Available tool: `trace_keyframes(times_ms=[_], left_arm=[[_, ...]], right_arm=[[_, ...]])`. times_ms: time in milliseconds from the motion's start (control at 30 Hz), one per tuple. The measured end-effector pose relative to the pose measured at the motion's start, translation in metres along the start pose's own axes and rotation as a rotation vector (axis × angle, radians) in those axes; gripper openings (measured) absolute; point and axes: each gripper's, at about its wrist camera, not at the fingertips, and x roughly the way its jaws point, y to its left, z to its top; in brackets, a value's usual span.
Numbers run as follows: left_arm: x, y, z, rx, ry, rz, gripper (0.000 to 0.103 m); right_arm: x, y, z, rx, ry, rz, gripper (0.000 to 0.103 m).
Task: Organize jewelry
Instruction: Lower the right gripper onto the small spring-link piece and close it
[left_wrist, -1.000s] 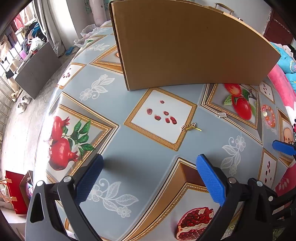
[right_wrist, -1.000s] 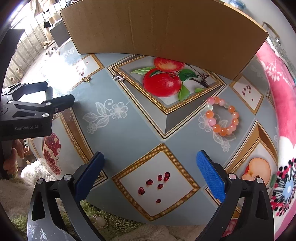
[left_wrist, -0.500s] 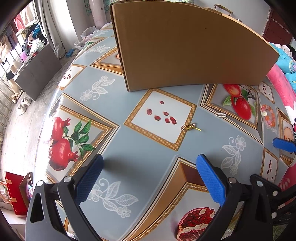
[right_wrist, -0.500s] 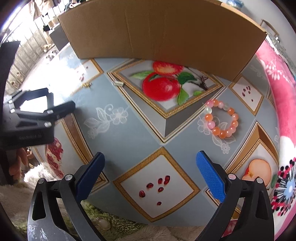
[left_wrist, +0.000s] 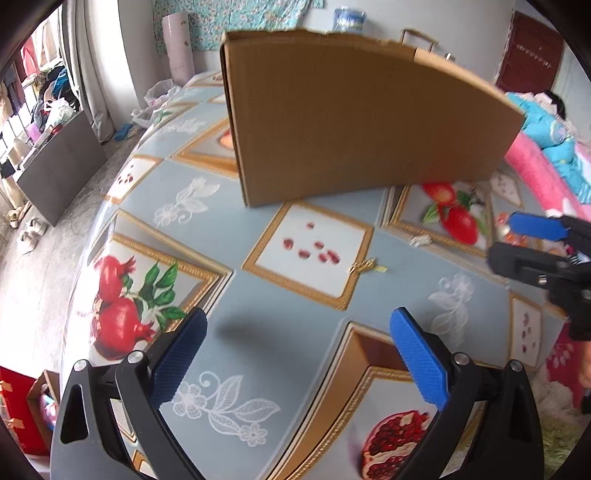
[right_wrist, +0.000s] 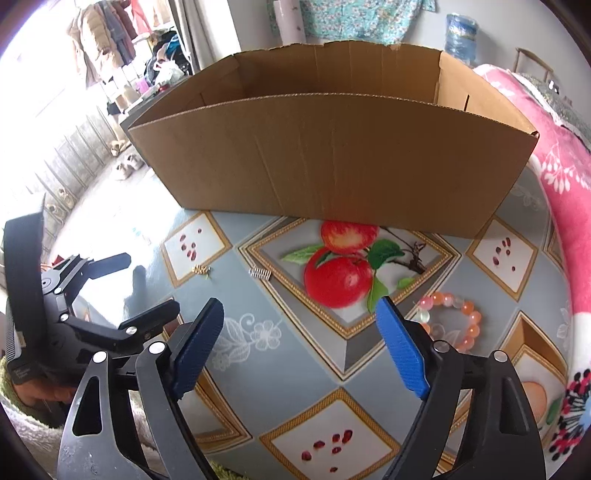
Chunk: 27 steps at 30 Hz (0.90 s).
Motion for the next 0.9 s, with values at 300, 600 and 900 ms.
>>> trace_keyframes(times_ms=[300,600,900], left_arm=[[-0.007,-0.019,0.018,0.091,-0.081,-0.124,0.054],[0.017,-0.03,0.023,0.155,-0.013,-0.114,0.027],[0.021,-0.025,0.023,0.179,-0.024,-0.063,0.004]], right_arm=[[0.012,-0.005,0.007,0.034,0.007,0.036,0.064],[0.02,-0.012,0.013,0.044,0.018,0.048,0.062],[0.02,-0.01,0.017,0.031,0.005,0.064,0.055]])
